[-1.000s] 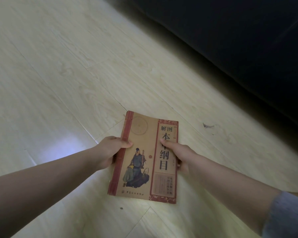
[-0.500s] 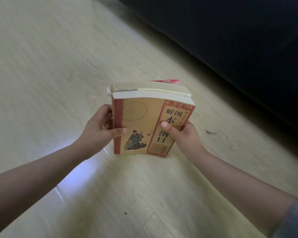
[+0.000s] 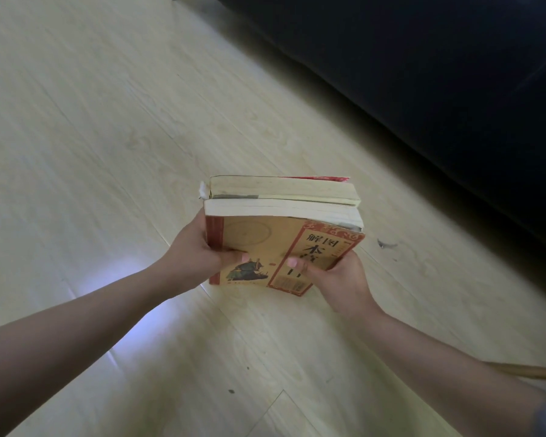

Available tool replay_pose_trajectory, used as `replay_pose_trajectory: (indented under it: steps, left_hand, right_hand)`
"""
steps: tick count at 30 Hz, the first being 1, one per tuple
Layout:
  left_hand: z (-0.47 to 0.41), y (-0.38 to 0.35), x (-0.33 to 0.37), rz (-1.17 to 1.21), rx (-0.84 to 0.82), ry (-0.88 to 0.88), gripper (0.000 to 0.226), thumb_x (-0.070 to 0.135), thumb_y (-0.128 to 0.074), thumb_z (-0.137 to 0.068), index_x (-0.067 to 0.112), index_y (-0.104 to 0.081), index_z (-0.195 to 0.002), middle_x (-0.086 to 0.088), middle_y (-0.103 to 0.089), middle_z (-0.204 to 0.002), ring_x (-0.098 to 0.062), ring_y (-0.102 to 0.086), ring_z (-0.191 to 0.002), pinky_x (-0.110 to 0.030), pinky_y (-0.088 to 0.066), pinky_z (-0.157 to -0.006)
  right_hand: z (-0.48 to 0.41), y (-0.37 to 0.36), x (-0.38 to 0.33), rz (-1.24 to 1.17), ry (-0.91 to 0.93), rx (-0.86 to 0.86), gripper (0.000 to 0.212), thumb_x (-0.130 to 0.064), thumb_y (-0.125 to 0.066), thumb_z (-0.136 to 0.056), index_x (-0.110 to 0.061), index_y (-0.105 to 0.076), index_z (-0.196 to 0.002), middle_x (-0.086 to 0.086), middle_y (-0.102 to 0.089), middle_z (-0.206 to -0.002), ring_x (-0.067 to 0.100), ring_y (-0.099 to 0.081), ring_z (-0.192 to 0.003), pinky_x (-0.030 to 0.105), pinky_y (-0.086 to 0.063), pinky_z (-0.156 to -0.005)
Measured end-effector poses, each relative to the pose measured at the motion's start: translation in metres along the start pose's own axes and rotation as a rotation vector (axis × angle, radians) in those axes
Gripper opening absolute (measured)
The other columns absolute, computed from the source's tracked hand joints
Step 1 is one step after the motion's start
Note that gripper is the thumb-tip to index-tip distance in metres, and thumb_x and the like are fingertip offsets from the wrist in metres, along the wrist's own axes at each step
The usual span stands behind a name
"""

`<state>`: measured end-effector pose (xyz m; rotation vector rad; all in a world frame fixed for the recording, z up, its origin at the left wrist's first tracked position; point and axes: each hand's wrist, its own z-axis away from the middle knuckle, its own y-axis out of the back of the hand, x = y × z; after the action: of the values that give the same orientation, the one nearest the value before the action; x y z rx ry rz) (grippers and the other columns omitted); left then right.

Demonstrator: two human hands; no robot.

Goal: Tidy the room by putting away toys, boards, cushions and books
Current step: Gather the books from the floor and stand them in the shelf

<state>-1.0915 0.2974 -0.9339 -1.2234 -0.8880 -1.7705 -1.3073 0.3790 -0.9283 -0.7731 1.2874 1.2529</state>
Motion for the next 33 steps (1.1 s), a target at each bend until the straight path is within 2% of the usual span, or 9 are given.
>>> replay_pose_trajectory:
  steps: [2, 7, 11, 13, 17, 23, 26, 30, 33]
  left_hand:
    - [0.002, -0.001, 0.001, 0.005, 0.008, 0.012, 0.068, 0.017, -0.077, -0.055, 0.02, -0.057, -0.12, 0.01, -0.072, -0.095, -0.008, -0.068, -0.078, -0.023, -0.051, -0.055]
    - [0.004, -0.002, 0.0, 0.003, 0.016, 0.028, 0.061, 0.016, -0.077, -0.057, 0.021, -0.06, -0.115, -0.002, -0.071, -0.093, -0.022, -0.068, -0.072, -0.053, -0.053, -0.054]
    - [0.003, 0.002, 0.0, -0.054, 0.018, 0.013, 0.06, 0.021, -0.083, -0.057, 0.027, -0.061, -0.113, 0.006, -0.072, -0.099, -0.011, -0.07, -0.087, -0.041, -0.06, -0.069]
    - [0.002, 0.004, -0.003, -0.101, 0.019, 0.033, 0.057, 0.01, -0.085, -0.063, 0.024, -0.061, -0.112, 0.002, -0.071, -0.098, -0.007, -0.069, -0.079, -0.031, -0.059, -0.063]
    - [0.001, 0.006, -0.012, -0.199, 0.004, 0.023, 0.05, 0.001, -0.08, -0.067, 0.02, -0.062, -0.109, 0.002, -0.069, -0.087, -0.008, -0.067, -0.065, -0.019, -0.051, -0.052]
    - [-0.001, 0.008, -0.012, -0.269, 0.063, -0.039, 0.042, 0.007, -0.083, -0.065, 0.026, -0.064, -0.097, -0.002, -0.07, -0.085, -0.019, -0.067, -0.071, -0.029, -0.056, -0.062]
    - [-0.001, 0.008, -0.003, -0.288, 0.113, -0.078, 0.048, 0.01, -0.085, -0.064, 0.038, -0.059, -0.093, 0.009, -0.07, -0.092, -0.008, -0.064, -0.089, -0.024, -0.052, -0.075]
    - [0.003, 0.002, 0.015, -0.179, 0.127, -0.111, 0.051, 0.008, -0.084, -0.063, 0.04, -0.057, -0.092, 0.012, -0.071, -0.09, -0.006, -0.065, -0.088, -0.021, -0.052, -0.073]
    - [0.009, -0.005, 0.044, -0.126, 0.077, -0.173, 0.049, 0.02, -0.081, -0.062, 0.04, -0.057, -0.099, 0.019, -0.07, -0.095, -0.001, -0.066, -0.087, -0.019, -0.052, -0.071]
  right_hand:
    - [0.001, 0.001, 0.002, -0.002, -0.001, 0.0, 0.047, -0.021, -0.082, -0.068, -0.013, -0.065, -0.111, -0.01, -0.074, -0.1, 0.002, -0.068, -0.095, 0.015, -0.053, -0.077]
    - [-0.01, 0.008, 0.005, 0.081, 0.009, -0.004, 0.052, -0.024, -0.084, -0.066, -0.016, -0.064, -0.112, -0.014, -0.074, -0.1, 0.003, -0.068, -0.096, 0.022, -0.055, -0.081]
    - [-0.025, 0.014, 0.008, 0.218, -0.011, -0.035, 0.058, -0.022, -0.089, -0.062, -0.018, -0.062, -0.113, -0.016, -0.072, -0.098, -0.002, -0.066, -0.092, 0.017, -0.053, -0.077]
    - [-0.029, 0.014, 0.012, 0.297, -0.034, -0.07, 0.06, -0.024, -0.09, -0.061, -0.018, -0.062, -0.114, -0.017, -0.07, -0.1, -0.002, -0.065, -0.093, 0.014, -0.051, -0.075]
    - [-0.03, 0.012, 0.02, 0.358, -0.057, -0.076, 0.052, -0.023, -0.086, -0.067, -0.018, -0.061, -0.112, -0.013, -0.068, -0.102, 0.004, -0.064, -0.094, 0.025, -0.053, -0.082]
    - [-0.026, 0.01, 0.019, 0.339, -0.019, -0.059, 0.04, -0.019, -0.082, -0.073, -0.018, -0.063, -0.108, -0.014, -0.071, -0.1, 0.004, -0.067, -0.091, 0.036, -0.056, -0.084]
    - [-0.026, 0.01, 0.008, 0.32, -0.004, -0.049, 0.043, -0.019, -0.082, -0.073, -0.015, -0.061, -0.11, -0.012, -0.07, -0.1, 0.002, -0.066, -0.09, 0.029, -0.057, -0.08]
    - [-0.02, 0.021, -0.017, 0.344, 0.021, -0.024, 0.041, -0.023, -0.08, -0.075, -0.021, -0.057, -0.109, -0.019, -0.066, -0.099, -0.006, -0.06, -0.089, 0.016, -0.052, -0.073]
    - [-0.004, 0.034, -0.04, 0.298, 0.024, 0.034, 0.041, -0.029, -0.076, -0.078, -0.026, -0.053, -0.111, -0.025, -0.063, -0.101, -0.007, -0.059, -0.092, 0.008, -0.049, -0.067]
